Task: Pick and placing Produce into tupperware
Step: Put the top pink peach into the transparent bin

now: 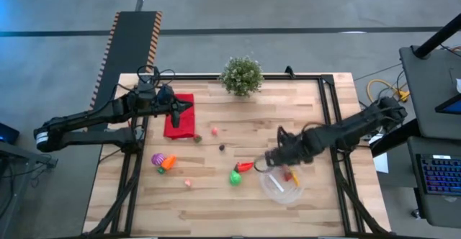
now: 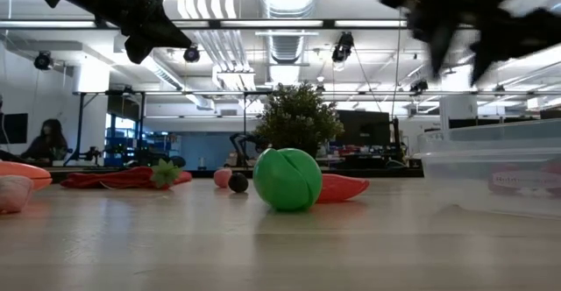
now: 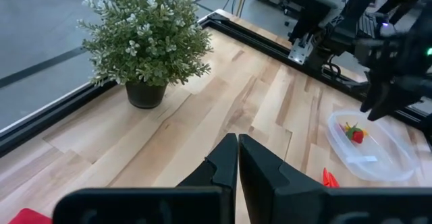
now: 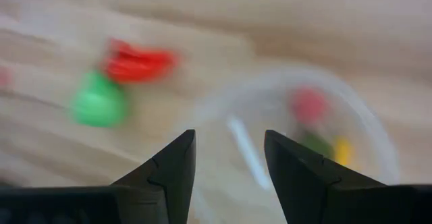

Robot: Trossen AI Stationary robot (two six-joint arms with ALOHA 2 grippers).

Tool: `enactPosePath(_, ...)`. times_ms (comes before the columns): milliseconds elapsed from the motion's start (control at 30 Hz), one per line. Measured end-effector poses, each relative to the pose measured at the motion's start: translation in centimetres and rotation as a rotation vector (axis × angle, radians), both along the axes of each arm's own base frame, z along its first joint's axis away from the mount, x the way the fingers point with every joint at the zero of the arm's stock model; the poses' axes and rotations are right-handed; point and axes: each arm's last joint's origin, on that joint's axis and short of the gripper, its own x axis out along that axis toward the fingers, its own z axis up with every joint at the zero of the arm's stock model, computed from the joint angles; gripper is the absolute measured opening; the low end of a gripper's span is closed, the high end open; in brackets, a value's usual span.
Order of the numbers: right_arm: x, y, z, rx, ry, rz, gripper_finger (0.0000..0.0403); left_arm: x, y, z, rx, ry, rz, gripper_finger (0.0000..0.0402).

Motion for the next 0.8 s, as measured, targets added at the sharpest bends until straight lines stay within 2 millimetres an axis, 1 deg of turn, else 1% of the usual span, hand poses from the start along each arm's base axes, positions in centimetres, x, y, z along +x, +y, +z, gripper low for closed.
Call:
enactPosePath(67, 1.8, -1.7, 0.9, -0.044, -0.059, 0.056, 0.0169, 0.0, 0.0, 0.0, 0.0, 0.0, 0.001, 0.0)
enactPosePath(167, 4.6, -4.8, 0.8, -0.114, -0.091, 0.143, 0.0168, 0.0, 0.0, 0.0, -0.001, -0.001, 0.001, 0.0)
enactPosePath(300, 8.6, -9.3, -1.0, -0.088, -0.13, 0.265, 0.0172, 0.0, 0.0, 0.0, -0.001, -0.001, 0.001, 0.0)
enactPosePath(400, 11.4, -12.0, -2.6, -0.114, -0.115, 0.325, 0.0175, -0.4, -0.1, 0.1, 0.004, -0.006, -0.001, 0.0)
enactPosePath(500, 14.1, -13.3, -2.7, -0.124, -0.155, 0.393, 0.0175, -1.4, -0.5, 0.6, 0.014, -0.032, -0.003, 0.0)
enactPosePath(600, 16.3, -13.7, -2.0, -0.15, -0.19, 0.464, 0.0172, -2.8, -1.1, 0.8, 0.014, -0.037, -0.002, 0.0)
enactPosePath(667, 17.2, -14.0, -2.0, -0.156, -0.173, 0.497, 0.0171, -3.6, -1.4, 0.8, 0.008, -0.025, -0.002, 0.0)
enactPosePath(800, 18.7, -14.7, -2.5, -0.155, -0.134, 0.534, 0.0172, -5.1, -1.9, 0.4, -0.029, 0.003, 0.004, 0.0)
